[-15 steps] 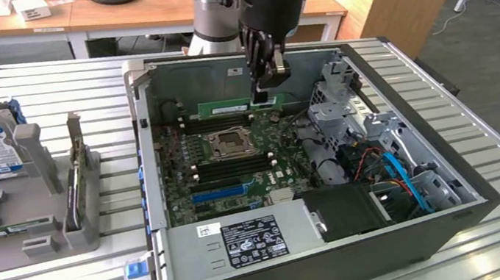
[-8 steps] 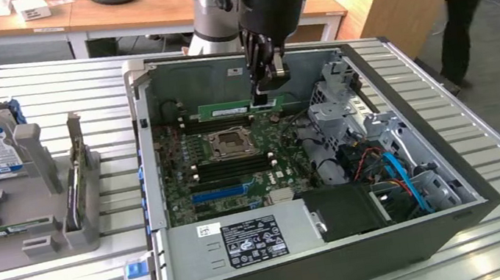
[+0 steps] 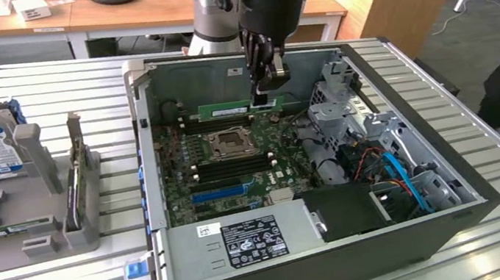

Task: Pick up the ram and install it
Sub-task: 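Insert the ram into the slot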

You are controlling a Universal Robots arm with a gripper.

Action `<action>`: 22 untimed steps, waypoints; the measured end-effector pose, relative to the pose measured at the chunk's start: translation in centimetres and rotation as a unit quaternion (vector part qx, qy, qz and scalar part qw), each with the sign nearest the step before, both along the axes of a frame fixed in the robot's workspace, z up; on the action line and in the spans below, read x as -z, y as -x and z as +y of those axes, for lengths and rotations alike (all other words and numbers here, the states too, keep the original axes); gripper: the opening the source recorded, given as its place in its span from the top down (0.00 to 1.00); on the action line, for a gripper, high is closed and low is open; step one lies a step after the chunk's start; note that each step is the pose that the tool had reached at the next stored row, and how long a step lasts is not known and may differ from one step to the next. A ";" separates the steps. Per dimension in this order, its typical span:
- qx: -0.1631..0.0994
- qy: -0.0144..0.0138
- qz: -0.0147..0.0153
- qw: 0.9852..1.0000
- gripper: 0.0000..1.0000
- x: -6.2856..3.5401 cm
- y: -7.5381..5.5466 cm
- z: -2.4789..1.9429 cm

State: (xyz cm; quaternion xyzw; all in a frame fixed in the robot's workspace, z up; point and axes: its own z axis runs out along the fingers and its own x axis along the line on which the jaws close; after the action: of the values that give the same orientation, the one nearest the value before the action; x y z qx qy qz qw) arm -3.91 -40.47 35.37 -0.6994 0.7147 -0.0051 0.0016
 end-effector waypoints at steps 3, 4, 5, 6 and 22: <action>0.000 0.000 0.000 1.000 0.88 0.17 0.0 0.00; 0.000 0.000 0.000 1.000 0.88 0.25 0.0 0.00; 0.001 0.000 0.000 1.000 0.88 0.36 0.0 0.00; 0.002 0.000 0.000 1.000 0.88 0.48 0.0 0.00; 0.011 0.000 0.000 1.000 0.88 3.63 0.0 0.00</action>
State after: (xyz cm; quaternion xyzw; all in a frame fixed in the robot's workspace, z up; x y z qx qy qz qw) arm -3.91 -40.47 31.74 -0.6918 0.7221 -0.0051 0.0015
